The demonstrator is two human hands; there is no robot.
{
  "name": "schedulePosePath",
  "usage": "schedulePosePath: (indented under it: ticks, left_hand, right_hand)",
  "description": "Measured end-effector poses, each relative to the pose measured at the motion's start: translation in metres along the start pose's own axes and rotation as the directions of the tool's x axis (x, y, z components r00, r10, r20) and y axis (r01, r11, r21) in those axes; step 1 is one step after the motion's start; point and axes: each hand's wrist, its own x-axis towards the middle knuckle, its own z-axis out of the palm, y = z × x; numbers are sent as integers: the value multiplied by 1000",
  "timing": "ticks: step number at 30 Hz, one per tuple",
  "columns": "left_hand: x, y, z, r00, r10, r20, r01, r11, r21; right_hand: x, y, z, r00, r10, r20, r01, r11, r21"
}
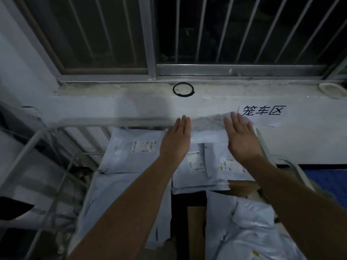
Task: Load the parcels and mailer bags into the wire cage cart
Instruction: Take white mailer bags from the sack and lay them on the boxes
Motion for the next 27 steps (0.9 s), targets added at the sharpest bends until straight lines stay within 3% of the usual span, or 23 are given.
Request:
schedulePosePath:
  ticks: [4, 5, 7, 9, 12, 13, 19, 21, 24, 27]
  left_hand:
    - [22, -29, 72, 996, 40, 80, -44, 998, 48]
    - [24, -35, 94, 994, 29, 102, -34, 998, 45]
    - [21, -46, 138, 954, 35, 298, -53, 997, 51]
    - [13, -54, 176, 846, 40, 531, -93, 993, 74]
    - [4, -58, 205, 816, 51, 576, -120, 989, 83]
    - [2, -62, 218, 842, 73, 535, -146, 985, 95]
    - [6, -68, 243, 834, 128, 537, -178, 983, 42]
    - [10, -61, 240, 862, 161, 481, -158, 986, -47]
    - [27, -50, 244, 930, 153, 334, -126, 987, -100]
    - [50, -48, 252, 989, 2, 151, 8, 998, -69]
  right_hand:
    - [11, 0, 79, 999, -19, -46, 18, 1000, -18]
    - [9, -1, 102, 1000, -18, 15, 18, 1000, -15]
    - [-3, -7, 143, 959, 25, 282, -17, 999, -30]
    - [-20, -10, 177, 824, 94, 559, -56, 995, -85]
    - [-41, -8, 204, 717, 112, 688, -108, 993, -49]
    - [-41, -6, 207, 710, 111, 695, -121, 992, -34]
    - [-25, 9, 217, 689, 34, 724, -97, 994, 45]
    - [-25, 12, 217, 748, 38, 662, -103, 993, 59]
    - [-13, 13, 224, 897, 115, 427, -185, 975, 126]
    - [18, 3, 241, 920, 152, 360, -218, 965, 149]
